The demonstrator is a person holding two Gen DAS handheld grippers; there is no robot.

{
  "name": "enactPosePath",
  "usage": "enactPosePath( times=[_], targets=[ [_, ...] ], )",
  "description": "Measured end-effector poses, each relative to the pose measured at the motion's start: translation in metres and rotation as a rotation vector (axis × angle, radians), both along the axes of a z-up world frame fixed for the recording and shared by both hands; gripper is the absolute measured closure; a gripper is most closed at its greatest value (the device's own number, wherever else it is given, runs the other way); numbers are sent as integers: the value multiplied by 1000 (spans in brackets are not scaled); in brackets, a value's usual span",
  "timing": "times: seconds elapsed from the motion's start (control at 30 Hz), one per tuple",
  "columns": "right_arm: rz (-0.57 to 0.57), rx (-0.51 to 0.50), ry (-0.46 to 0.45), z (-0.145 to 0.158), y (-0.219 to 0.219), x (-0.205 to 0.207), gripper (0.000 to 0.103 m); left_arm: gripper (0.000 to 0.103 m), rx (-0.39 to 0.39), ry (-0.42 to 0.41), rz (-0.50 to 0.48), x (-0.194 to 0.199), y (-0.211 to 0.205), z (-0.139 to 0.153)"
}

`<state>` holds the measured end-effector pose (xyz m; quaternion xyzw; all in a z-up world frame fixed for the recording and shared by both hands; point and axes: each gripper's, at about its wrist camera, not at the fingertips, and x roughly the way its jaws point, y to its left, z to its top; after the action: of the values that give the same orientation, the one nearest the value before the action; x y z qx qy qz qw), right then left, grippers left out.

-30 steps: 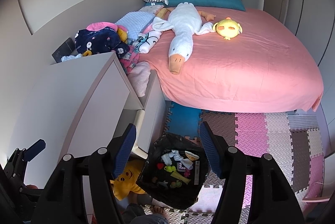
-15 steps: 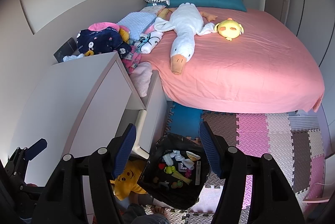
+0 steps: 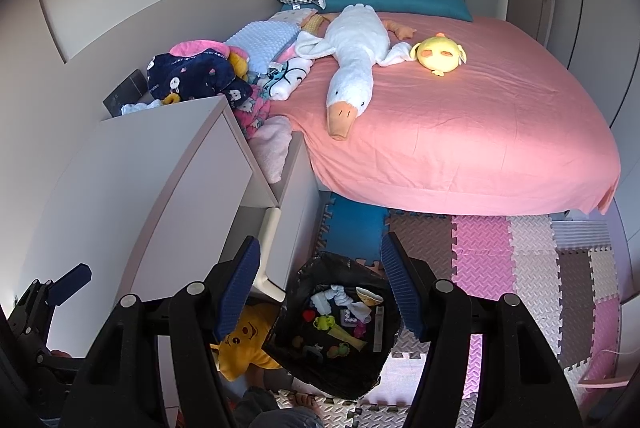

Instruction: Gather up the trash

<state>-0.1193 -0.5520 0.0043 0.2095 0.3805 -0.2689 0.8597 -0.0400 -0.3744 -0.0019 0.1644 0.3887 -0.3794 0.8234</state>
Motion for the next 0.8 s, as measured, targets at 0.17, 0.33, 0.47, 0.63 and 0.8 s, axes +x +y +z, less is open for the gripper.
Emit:
enactPosePath(
  times=[0.17, 0.33, 0.47, 0.63, 0.8],
  targets=[
    [1, 0, 0, 0, 0, 0, 39, 7, 1, -4, -2, 0, 0, 0],
    [1, 0, 0, 0, 0, 0, 39, 7, 4, -7, -1, -1, -1, 0],
    [1, -1, 0, 0, 0, 0, 39, 7, 4, -10, -3, -1, -2, 2],
    [1, -1, 1, 0, 0, 0, 39, 7, 6, -10, -8, -3, -4, 3],
    [1, 0, 0, 0, 0, 0, 39, 7, 4, -7, -6, -3, -4, 3]
  ],
)
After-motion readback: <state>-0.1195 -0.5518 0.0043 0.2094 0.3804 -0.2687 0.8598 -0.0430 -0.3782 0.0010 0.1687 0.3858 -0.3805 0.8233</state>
